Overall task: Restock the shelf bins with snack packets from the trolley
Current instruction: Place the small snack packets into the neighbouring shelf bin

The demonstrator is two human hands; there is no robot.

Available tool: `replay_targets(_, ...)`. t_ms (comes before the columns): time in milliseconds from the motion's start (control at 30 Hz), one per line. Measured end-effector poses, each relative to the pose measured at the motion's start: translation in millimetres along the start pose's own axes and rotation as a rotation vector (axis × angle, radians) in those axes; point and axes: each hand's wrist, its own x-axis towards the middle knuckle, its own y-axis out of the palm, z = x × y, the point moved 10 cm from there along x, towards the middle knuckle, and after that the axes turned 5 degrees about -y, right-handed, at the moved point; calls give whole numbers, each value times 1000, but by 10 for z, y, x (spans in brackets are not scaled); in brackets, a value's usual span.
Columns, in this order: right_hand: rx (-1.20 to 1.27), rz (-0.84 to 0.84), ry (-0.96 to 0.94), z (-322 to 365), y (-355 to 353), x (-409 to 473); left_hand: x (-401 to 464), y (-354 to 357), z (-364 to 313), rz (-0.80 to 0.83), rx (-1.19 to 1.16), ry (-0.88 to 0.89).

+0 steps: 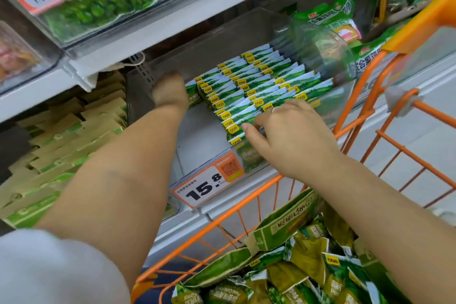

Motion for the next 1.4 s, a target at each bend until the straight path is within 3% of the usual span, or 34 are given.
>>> replay_targets(400, 10, -18, -27, 16, -25, -5, 18, -48, 77, -42, 46, -82)
replay_targets(533, 20, -47, -39, 19, -41, -15, -45, -147, -168, -147, 233, 97)
replay_targets(600, 33, -74, -52, 27, -56, -13, -104, -219, -226, -167, 228, 106)
replay_targets(733, 223, -114, -46, -4, -100, -19, -527, -390, -473, 17, 214, 176)
replay_targets(800, 304, -138, -41, 5, -142, -24, -898, -648, -610, -3, 205, 309)
replay_targets(933, 237, -249, -222, 403, -455, -198, -1720, -1392, -248, -243, -30, 429)
replay_targets(1000, 264, -240, -346, 758, -569, -441, -2141, -1504, 86, -192, -307, 484)
replay_targets(1067, 254, -33, -421, 1150, -403, -709, -2611, -1385, 342, -13, -549, 552)
replay_targets(1133, 151, 329, -467, 1463, 91, -1051, -3033, -1100, 506, 105, -579, 597)
replay_targets(1200, 73, 587, -423, 1563, 531, -1338, -3272, -836, 623, 113, -548, 640)
replay_targets(1267, 135, 724, -299, 1544, 796, -1468, -3270, -670, 759, 143, -628, 566)
replay_targets(1333, 256, 777, -161, 1498, 949, -1506, -3162, -595, 901, 211, -781, 387)
replay_targets(1400, 315, 838, -66, 1496, 1030, -1548, -3111, -573, 931, 231, -841, 333)
